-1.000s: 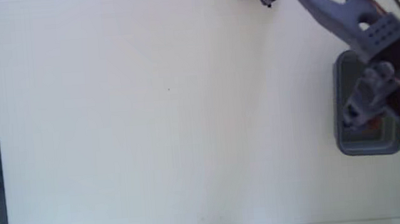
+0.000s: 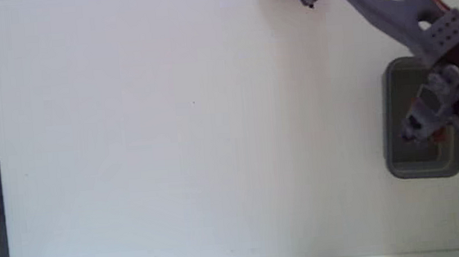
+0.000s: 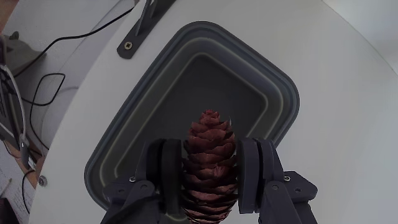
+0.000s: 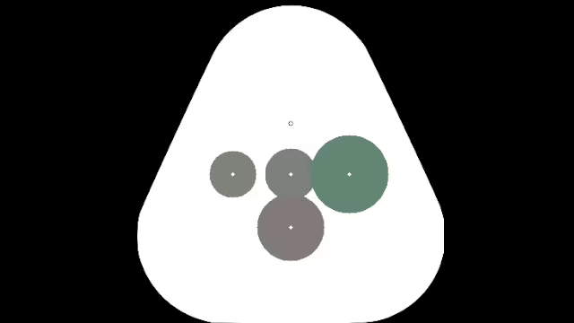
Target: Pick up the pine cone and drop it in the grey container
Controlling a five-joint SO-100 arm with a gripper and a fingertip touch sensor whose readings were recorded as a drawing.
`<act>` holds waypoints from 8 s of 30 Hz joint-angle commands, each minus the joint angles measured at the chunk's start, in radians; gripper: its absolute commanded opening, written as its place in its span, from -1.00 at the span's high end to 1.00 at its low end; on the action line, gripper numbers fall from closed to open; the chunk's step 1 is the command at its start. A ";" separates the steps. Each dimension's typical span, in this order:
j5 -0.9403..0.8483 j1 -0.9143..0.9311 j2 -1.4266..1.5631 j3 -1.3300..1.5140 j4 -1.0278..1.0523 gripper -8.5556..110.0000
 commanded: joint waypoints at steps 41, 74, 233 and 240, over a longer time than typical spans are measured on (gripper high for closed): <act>0.005 -0.019 0.022 -0.036 -0.014 -1.00; 0.005 -0.019 0.022 -0.036 -0.014 -1.00; 0.005 0.265 0.395 0.334 -0.012 -1.00; 0.005 0.344 0.497 0.436 -0.012 -1.00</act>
